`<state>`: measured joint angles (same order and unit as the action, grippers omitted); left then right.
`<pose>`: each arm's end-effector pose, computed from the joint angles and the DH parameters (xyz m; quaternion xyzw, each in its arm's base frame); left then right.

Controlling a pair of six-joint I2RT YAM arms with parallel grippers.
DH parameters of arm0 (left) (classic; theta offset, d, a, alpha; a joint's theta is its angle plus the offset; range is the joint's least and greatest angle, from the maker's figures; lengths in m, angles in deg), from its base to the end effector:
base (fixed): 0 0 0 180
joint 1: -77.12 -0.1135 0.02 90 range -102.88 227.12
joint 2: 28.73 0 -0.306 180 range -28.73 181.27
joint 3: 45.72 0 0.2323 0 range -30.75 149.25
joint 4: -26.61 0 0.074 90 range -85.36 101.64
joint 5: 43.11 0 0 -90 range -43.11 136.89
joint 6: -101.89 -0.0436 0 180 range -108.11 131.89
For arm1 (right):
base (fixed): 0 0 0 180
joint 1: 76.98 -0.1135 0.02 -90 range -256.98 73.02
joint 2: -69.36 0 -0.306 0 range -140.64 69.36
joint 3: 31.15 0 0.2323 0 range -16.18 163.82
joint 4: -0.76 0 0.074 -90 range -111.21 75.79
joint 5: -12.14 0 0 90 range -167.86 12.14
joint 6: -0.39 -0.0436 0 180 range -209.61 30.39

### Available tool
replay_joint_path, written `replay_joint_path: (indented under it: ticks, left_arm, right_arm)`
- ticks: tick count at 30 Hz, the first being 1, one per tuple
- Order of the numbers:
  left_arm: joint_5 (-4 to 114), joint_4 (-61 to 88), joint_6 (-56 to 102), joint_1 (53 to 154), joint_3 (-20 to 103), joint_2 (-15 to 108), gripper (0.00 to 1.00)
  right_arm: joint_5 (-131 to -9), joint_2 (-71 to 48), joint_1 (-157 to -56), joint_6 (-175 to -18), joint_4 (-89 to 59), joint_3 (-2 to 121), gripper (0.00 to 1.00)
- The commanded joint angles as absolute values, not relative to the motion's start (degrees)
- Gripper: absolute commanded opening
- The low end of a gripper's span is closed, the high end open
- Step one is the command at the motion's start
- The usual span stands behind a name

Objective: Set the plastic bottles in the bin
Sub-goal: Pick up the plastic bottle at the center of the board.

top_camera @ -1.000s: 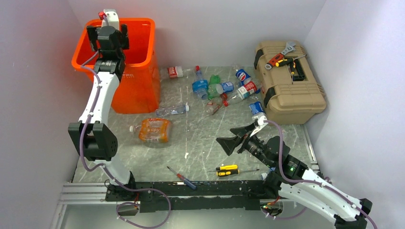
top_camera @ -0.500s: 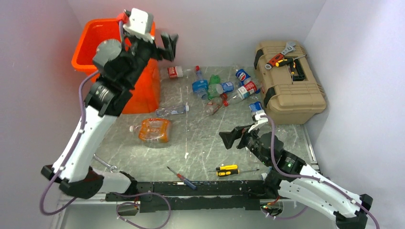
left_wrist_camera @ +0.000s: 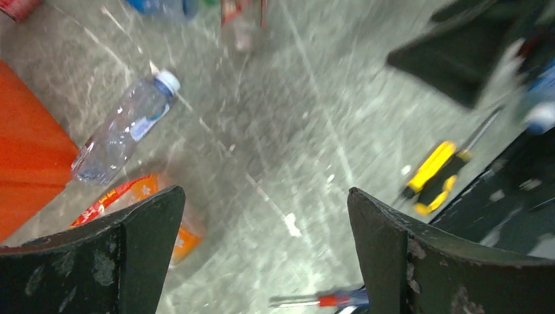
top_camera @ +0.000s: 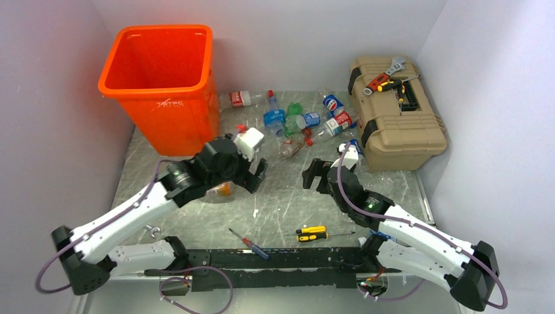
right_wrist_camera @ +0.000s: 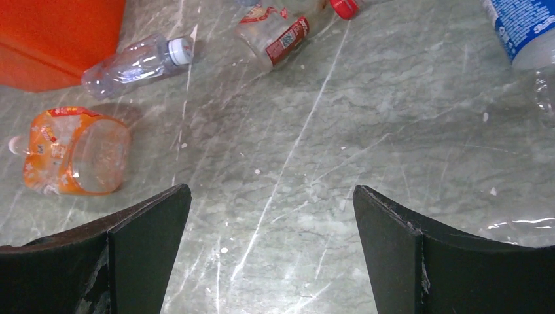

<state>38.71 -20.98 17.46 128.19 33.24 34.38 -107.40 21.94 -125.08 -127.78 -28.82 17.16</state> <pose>0.1335 -0.1553 0.3882 0.3049 0.8169 -0.1755 0.4570 0.1118 0.0924 0.2887 0.0575 0.8400 0.1770 0.5097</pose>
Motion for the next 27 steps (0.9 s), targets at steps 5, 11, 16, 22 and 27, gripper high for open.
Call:
replay_joint_path:
  ticks: [5, 11, 16, 22, 27]
  left_arm:
    - [41.57, -26.21, 41.17, 128.13, 51.81, 27.75, 0.99]
    - [41.00, -31.71, 52.60, 128.11, 55.77, 31.11, 1.00]
    - [40.88, -28.67, 50.48, 128.18, 51.95, 29.41, 0.99]
    - [34.59, -29.37, 46.65, 127.84, 51.02, 29.12, 1.00]
    - [36.55, -27.44, 44.97, 126.71, 49.42, 27.87, 0.99]
  right_arm:
    - [-110.61, 21.20, -125.01, -130.18, -25.62, 19.23, 1.00]
    - [-113.99, 16.64, -124.00, -129.93, -25.79, 19.46, 1.00]
    - [-109.75, 7.54, -121.36, -130.22, -19.31, 20.28, 1.00]
    - [-101.79, -7.61, -112.99, -132.70, -12.21, 26.78, 1.00]
    - [-94.25, -21.81, -106.62, -136.22, -6.32, 35.87, 1.00]
